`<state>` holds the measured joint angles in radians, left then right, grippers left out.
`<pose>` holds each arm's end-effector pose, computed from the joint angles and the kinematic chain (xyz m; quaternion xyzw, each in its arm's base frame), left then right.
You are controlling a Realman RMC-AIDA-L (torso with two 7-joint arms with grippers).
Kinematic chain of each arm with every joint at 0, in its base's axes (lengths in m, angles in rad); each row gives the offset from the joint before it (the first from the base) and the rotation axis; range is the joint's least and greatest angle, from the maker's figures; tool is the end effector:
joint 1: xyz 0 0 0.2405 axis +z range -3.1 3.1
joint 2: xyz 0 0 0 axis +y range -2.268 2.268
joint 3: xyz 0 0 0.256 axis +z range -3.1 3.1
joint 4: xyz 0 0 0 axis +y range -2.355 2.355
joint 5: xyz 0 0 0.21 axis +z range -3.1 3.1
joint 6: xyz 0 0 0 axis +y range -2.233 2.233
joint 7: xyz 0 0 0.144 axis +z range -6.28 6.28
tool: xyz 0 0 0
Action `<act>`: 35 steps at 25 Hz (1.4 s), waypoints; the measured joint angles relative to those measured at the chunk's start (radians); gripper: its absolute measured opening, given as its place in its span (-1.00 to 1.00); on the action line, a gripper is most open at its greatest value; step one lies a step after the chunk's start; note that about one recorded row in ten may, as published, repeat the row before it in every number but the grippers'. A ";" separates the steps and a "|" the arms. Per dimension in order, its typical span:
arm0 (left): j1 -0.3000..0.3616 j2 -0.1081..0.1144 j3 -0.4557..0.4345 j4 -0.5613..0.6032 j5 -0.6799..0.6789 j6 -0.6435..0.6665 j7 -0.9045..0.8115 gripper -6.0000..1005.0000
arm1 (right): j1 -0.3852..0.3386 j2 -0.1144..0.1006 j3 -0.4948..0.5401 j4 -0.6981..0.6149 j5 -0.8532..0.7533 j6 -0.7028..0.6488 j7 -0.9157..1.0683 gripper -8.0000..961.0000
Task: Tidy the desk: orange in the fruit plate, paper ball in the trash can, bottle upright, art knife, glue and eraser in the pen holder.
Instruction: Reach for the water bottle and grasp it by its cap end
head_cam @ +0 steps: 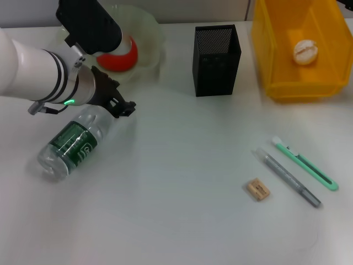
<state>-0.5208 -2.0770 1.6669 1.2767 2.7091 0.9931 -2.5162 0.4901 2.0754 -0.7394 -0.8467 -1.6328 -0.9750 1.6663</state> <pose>-0.1875 0.3825 -0.0396 -0.9226 -0.1710 0.1482 0.3125 0.2748 0.4089 0.0885 -0.7716 0.3499 0.3256 0.4197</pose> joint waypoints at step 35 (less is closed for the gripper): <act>-0.065 -0.002 0.055 -0.118 0.139 -0.007 -0.058 0.13 | -0.008 0.002 0.000 0.002 0.028 -0.013 0.000 0.45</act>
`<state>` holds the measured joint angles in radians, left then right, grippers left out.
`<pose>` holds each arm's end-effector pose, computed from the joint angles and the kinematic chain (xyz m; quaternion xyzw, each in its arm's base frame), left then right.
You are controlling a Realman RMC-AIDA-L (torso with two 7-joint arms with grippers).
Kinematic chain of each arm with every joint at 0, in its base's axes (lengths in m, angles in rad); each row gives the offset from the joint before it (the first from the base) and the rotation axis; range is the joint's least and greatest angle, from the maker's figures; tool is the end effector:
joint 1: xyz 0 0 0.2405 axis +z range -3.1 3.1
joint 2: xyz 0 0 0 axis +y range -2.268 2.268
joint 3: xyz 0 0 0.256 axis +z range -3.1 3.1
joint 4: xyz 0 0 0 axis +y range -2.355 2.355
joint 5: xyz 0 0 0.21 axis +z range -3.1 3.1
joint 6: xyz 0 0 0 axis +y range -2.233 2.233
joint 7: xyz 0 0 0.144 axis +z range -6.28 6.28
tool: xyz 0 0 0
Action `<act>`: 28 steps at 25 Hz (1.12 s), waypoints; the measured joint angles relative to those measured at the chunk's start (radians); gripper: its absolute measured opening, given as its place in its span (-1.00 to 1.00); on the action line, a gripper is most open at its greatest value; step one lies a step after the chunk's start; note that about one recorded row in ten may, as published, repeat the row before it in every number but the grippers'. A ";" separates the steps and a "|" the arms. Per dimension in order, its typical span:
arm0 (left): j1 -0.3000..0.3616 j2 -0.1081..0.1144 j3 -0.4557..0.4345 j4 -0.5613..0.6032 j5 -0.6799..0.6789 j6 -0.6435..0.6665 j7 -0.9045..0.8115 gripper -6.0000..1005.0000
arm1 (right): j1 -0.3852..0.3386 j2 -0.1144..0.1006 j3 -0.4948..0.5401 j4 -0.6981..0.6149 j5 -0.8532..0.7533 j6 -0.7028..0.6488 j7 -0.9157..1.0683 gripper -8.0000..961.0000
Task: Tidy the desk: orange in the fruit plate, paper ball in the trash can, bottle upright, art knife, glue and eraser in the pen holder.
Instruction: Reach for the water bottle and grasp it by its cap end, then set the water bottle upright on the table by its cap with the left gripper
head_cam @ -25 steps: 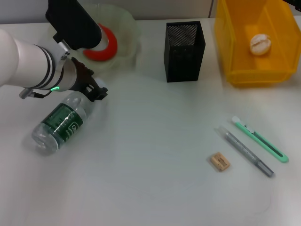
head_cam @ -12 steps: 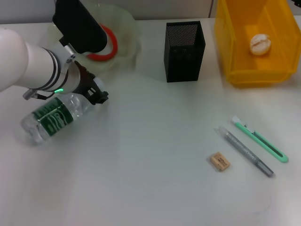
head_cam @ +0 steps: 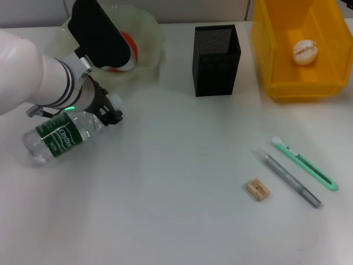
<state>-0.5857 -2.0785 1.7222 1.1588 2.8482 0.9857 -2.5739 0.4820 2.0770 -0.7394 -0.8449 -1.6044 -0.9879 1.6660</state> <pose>-0.2033 0.3887 -0.0504 -0.9087 -0.1490 0.2250 0.3185 0.2747 0.4064 0.0891 -0.7667 0.3531 0.3387 0.4156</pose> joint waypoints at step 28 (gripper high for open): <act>0.004 0.000 0.070 0.020 0.029 -0.012 -0.009 -0.11 | -0.025 0.000 -0.001 0.007 0.071 -0.015 -0.031 0.46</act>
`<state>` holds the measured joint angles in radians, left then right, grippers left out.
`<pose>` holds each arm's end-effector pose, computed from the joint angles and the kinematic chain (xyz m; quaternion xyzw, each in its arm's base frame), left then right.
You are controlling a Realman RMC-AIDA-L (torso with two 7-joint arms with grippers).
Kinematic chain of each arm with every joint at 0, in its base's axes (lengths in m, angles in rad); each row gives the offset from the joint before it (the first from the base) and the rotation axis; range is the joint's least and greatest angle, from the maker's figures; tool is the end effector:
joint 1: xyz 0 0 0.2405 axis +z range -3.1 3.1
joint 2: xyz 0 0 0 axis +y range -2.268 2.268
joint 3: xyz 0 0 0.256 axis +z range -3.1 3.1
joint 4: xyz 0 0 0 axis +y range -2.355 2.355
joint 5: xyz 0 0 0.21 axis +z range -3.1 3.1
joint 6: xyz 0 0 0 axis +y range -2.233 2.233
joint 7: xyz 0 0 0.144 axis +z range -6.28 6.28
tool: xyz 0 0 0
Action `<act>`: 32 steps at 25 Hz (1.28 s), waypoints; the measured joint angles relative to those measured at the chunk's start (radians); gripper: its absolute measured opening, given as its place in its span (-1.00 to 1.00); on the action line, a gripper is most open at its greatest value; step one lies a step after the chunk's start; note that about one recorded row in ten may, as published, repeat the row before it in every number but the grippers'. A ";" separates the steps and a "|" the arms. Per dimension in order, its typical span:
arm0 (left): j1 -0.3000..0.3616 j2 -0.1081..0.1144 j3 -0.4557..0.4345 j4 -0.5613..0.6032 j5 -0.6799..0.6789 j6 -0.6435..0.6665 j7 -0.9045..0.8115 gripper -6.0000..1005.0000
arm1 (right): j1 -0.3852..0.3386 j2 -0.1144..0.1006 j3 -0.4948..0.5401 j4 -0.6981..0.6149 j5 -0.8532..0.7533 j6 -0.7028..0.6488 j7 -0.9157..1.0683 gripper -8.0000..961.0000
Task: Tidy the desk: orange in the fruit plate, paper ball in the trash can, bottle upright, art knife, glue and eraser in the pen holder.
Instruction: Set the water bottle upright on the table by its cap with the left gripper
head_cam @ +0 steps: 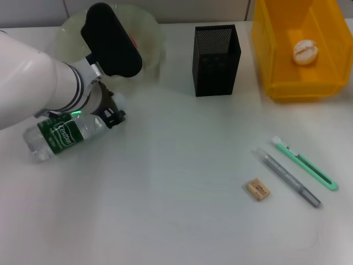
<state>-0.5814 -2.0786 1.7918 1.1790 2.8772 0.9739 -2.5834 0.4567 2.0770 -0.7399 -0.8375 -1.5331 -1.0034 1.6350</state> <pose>-0.1965 0.3836 -0.0593 -0.9119 -0.1129 0.2359 0.3163 0.2794 0.3998 0.0931 -0.7546 0.3531 0.3605 0.4195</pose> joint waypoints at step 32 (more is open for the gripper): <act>0.464 0.010 -0.464 0.157 -1.107 0.074 0.796 -0.11 | 0.086 0.000 -0.015 0.062 0.085 -0.038 -0.046 0.46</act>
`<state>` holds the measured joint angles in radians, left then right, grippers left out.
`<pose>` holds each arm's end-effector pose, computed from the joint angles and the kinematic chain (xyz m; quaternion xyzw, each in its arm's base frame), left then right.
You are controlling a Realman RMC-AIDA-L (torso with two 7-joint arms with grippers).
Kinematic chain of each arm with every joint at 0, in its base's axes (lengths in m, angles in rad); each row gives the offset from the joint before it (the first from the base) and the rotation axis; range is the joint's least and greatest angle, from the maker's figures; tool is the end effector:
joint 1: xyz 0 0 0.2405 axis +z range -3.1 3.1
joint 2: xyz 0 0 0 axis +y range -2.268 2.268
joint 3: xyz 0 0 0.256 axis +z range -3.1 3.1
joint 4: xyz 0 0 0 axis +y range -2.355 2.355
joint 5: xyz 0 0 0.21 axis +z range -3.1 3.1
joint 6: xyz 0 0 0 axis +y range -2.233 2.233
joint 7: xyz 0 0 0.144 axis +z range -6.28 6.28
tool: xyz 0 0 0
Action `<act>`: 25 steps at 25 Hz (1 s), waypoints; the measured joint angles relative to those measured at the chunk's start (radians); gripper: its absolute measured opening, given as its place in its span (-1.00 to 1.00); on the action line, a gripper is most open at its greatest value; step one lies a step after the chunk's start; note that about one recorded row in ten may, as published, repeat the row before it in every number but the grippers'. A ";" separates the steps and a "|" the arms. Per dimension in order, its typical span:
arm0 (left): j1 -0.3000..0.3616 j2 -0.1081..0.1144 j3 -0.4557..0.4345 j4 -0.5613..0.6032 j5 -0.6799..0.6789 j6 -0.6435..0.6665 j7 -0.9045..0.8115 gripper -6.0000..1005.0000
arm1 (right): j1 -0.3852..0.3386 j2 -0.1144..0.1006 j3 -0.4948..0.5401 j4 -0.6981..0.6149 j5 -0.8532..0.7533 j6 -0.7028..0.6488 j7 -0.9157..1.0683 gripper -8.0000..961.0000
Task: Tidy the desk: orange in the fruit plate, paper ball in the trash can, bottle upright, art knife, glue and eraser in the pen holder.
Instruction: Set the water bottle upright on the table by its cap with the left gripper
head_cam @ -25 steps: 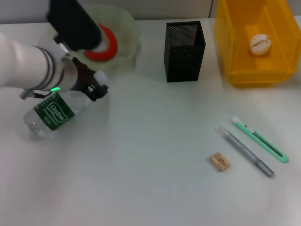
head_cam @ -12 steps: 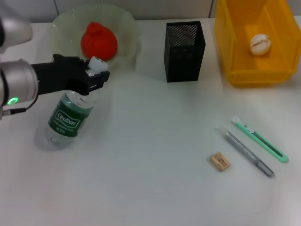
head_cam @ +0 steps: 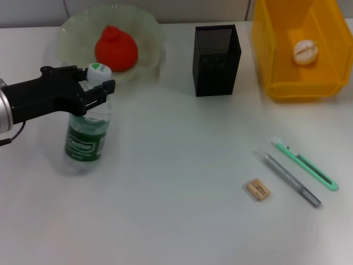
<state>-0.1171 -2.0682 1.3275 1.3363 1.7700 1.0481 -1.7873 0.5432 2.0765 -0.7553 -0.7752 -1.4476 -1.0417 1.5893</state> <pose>-0.2421 0.3205 0.0282 -0.9103 -0.2321 -0.1681 0.2987 0.2425 0.4185 0.0828 -0.7649 0.3234 0.4059 0.3816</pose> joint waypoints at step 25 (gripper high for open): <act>-0.116 -0.002 -0.244 -0.426 -0.274 0.280 0.587 -0.11 | -0.032 0.001 0.006 0.001 0.001 -0.075 0.036 0.45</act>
<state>-0.2335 -2.0702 1.0837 0.9099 1.4957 1.3285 -1.2007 0.5113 2.0770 -0.7490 -0.7746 -1.4467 -1.1167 1.6255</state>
